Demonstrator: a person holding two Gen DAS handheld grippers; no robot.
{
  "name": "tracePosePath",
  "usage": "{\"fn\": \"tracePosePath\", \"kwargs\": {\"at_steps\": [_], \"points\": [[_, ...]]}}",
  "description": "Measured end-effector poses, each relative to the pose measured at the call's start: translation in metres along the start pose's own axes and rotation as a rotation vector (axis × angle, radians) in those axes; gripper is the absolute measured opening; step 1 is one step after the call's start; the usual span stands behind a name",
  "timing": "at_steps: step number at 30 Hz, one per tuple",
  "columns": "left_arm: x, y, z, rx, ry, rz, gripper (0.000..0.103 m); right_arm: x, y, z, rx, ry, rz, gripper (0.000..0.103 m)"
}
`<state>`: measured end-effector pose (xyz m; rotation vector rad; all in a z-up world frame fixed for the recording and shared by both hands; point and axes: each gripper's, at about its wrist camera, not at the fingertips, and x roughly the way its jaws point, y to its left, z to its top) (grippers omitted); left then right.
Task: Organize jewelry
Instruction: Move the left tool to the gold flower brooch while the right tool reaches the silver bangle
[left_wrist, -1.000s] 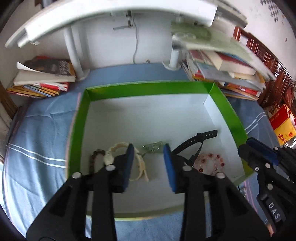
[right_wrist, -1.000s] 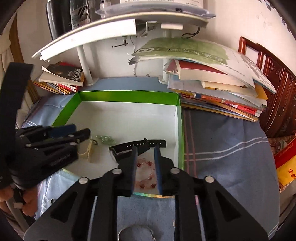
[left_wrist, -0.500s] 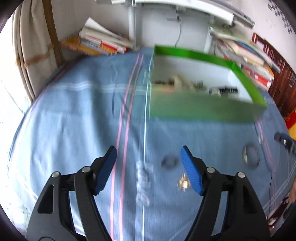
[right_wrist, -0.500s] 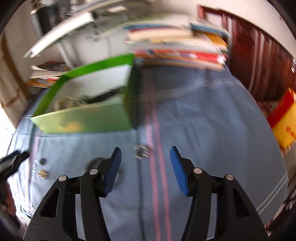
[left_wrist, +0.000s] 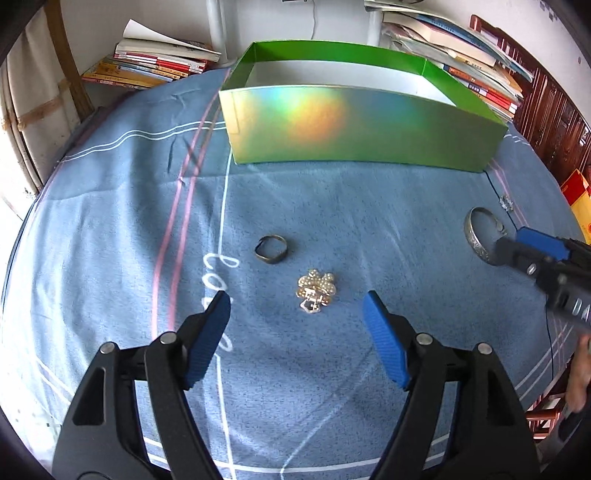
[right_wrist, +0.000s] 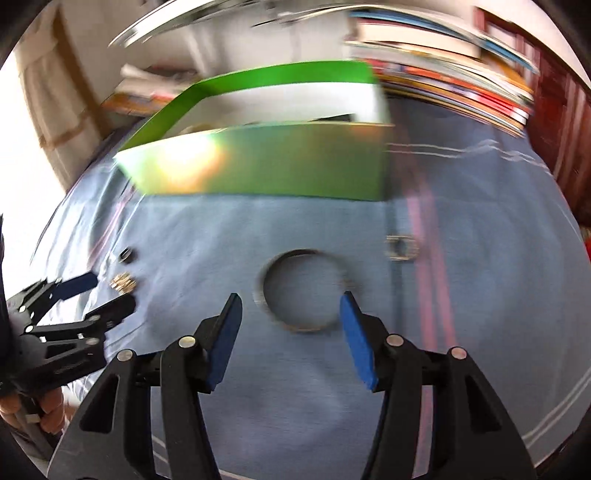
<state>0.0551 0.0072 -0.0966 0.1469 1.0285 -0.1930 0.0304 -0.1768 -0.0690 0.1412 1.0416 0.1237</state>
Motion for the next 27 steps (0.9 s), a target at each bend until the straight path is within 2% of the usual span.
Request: {"fn": "tracePosePath", "kwargs": {"at_steps": [6, 8, 16, 21, 27], "points": [[-0.001, -0.002, -0.001, 0.002, -0.005, 0.015, 0.074, 0.017, 0.026, -0.001, -0.084, 0.017, -0.033, 0.053], [0.002, -0.005, 0.0, 0.0, -0.003, 0.017, 0.074, 0.022, 0.027, 0.0, -0.097, 0.023, -0.053, 0.049], [0.006, -0.005, 0.002, -0.019, -0.01, -0.004, 0.074, 0.024, 0.023, 0.005, -0.097, 0.019, -0.097, 0.048], [0.006, -0.004, 0.001, -0.019, -0.017, -0.005, 0.074, 0.023, 0.018, 0.005, -0.077, 0.021, -0.109, 0.04], [0.006, -0.005, 0.0, -0.023, -0.022, 0.003, 0.074, 0.019, 0.003, 0.004, -0.034, 0.011, -0.127, 0.024]]}}
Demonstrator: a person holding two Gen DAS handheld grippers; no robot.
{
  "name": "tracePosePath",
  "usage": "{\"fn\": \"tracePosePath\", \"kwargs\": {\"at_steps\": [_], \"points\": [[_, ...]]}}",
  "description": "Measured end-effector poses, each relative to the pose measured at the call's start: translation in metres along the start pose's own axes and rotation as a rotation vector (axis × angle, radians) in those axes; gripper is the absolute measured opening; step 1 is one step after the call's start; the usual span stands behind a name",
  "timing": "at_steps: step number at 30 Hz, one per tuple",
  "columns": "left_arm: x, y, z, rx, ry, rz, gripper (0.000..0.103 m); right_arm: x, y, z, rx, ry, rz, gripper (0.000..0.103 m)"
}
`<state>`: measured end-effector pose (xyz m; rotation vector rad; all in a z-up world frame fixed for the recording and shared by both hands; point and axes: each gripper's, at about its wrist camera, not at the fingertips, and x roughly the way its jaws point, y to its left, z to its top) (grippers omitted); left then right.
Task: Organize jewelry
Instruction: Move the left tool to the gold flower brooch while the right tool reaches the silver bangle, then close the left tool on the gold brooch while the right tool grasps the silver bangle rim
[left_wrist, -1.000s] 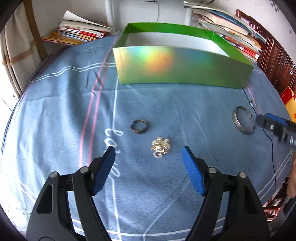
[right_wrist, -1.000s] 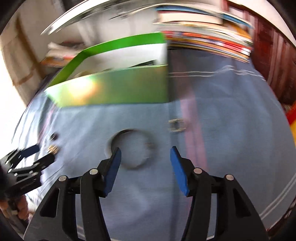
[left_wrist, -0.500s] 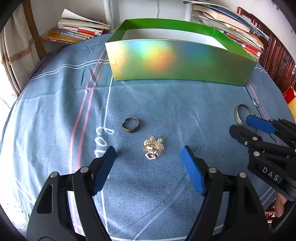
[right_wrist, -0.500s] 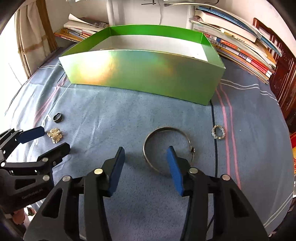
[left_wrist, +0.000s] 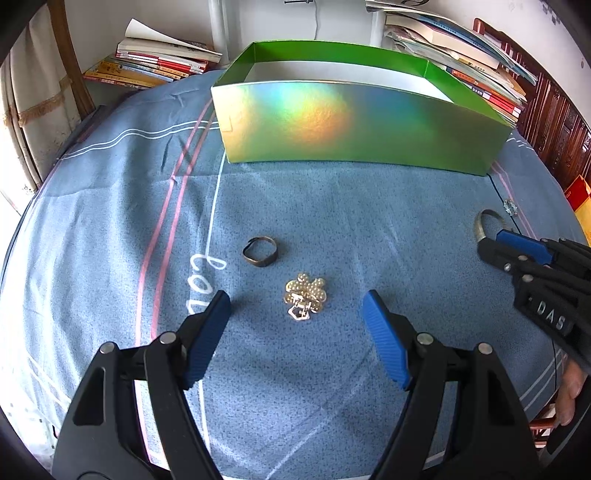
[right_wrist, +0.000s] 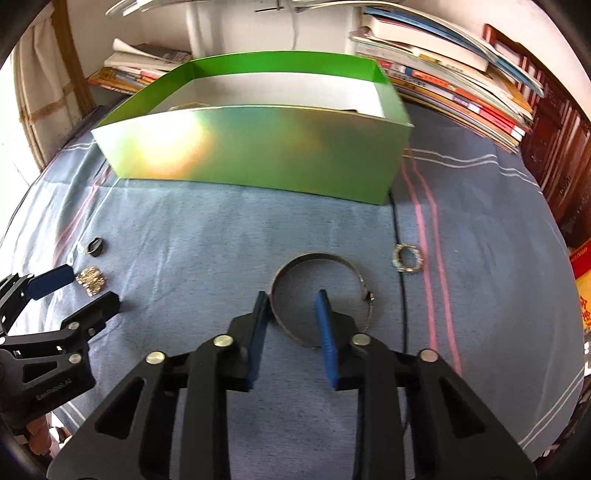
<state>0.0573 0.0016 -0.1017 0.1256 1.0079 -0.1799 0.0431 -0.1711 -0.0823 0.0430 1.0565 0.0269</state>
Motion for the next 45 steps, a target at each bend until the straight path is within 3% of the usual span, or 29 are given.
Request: {"fn": "tracePosePath", "kwargs": {"at_steps": [40, 45], "points": [[0.0009, -0.0011, 0.0027, 0.005, -0.003, -0.003, 0.081, -0.0008, 0.0044, -0.0003, -0.002, -0.019, -0.006, 0.022], [0.0006, -0.0056, 0.0087, 0.015, -0.008, -0.009, 0.07, -0.0012, 0.0047, -0.0002, -0.001, -0.021, -0.007, 0.022]]}}
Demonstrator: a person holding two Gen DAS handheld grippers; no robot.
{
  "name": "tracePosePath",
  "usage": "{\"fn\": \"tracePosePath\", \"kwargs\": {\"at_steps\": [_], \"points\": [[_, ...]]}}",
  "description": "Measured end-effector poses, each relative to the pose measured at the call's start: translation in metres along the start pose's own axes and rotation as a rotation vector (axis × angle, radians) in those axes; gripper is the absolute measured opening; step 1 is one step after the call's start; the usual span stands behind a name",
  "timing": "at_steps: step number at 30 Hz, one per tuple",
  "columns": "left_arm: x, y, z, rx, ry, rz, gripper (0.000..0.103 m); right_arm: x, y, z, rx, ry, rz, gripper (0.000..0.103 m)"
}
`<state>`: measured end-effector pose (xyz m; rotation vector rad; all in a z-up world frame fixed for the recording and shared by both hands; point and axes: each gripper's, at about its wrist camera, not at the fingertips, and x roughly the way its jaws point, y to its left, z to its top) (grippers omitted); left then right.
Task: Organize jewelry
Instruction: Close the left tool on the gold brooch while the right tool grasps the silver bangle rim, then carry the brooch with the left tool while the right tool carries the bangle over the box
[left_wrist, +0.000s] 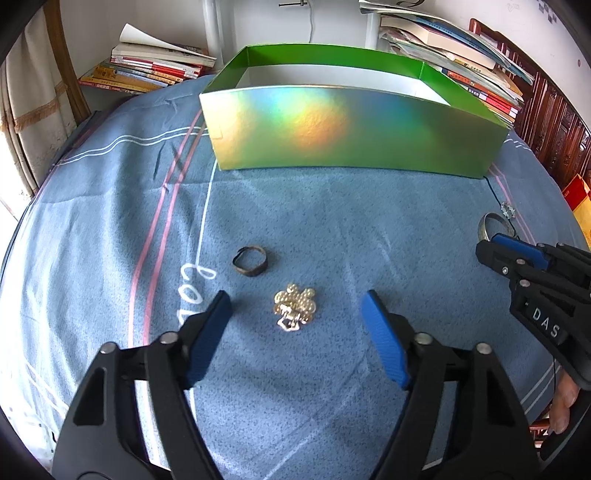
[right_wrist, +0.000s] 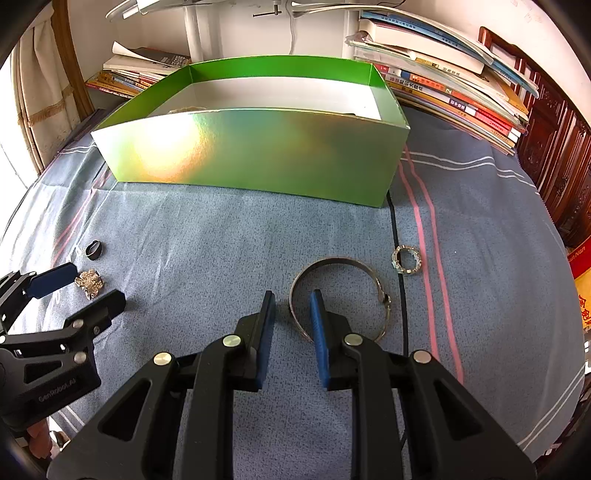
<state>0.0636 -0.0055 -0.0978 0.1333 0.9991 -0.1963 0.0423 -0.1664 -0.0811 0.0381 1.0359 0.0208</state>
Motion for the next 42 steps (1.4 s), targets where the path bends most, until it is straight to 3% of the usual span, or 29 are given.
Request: {"fn": "tracePosePath", "kwargs": {"at_steps": [6, 19, 20, 23, 24, 42], "points": [[0.003, -0.004, 0.008, 0.005, -0.022, -0.001, 0.059, -0.001, 0.0, 0.0, 0.0, -0.003, -0.002, 0.022], [0.005, -0.003, 0.01, -0.001, -0.02, 0.0, 0.061, -0.001, 0.001, 0.0, 0.001, -0.003, -0.001, 0.022], [0.004, -0.002, 0.011, 0.0, -0.021, -0.001, 0.055, -0.001, 0.0, 0.001, 0.004, -0.002, 0.004, 0.022], [0.002, -0.001, 0.011, 0.0, -0.025, -0.009, 0.023, -0.002, 0.0, 0.0, 0.005, 0.002, 0.016, 0.009], [0.002, -0.002, 0.011, 0.002, -0.024, -0.01, 0.019, -0.003, 0.002, -0.001, 0.004, 0.003, 0.019, 0.007], [-0.009, 0.015, 0.008, -0.022, -0.014, -0.064, 0.019, -0.017, 0.005, -0.005, 0.009, -0.03, 0.033, 0.004]]}}
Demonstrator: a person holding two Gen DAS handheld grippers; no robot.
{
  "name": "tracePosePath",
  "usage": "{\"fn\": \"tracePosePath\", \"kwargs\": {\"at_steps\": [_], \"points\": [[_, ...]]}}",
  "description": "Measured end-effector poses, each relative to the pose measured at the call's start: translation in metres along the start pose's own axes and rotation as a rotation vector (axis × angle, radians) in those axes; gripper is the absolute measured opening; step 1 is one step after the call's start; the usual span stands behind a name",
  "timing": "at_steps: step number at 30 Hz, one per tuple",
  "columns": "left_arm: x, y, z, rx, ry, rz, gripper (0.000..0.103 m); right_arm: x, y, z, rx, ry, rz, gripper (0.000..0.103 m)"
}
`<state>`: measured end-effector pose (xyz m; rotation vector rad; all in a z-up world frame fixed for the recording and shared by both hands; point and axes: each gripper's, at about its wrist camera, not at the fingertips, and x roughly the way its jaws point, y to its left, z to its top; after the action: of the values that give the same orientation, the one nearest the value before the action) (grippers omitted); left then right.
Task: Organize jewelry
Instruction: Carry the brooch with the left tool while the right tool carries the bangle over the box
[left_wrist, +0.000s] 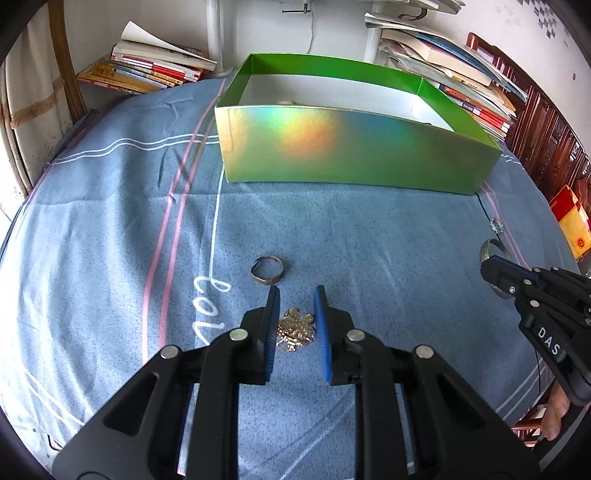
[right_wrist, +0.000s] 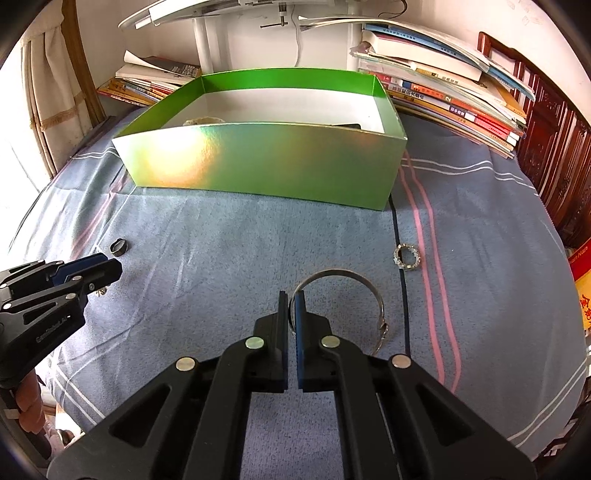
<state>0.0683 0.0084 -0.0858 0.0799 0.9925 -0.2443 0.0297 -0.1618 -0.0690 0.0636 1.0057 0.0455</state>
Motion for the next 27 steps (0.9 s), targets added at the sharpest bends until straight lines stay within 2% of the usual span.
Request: {"fn": "tracePosePath", "kwargs": {"at_steps": [7, 14, 27], "points": [[-0.01, -0.001, -0.001, 0.022, -0.02, 0.0, 0.019, -0.004, 0.001, -0.001, -0.001, -0.008, -0.001, 0.004], [-0.008, 0.006, -0.016, 0.034, 0.024, -0.021, 0.018, -0.001, 0.002, -0.002, 0.0, 0.004, 0.007, 0.004], [-0.019, 0.002, -0.014, 0.05, -0.002, -0.037, 0.018, -0.006, 0.003, 0.002, -0.007, -0.011, 0.013, 0.004]]}}
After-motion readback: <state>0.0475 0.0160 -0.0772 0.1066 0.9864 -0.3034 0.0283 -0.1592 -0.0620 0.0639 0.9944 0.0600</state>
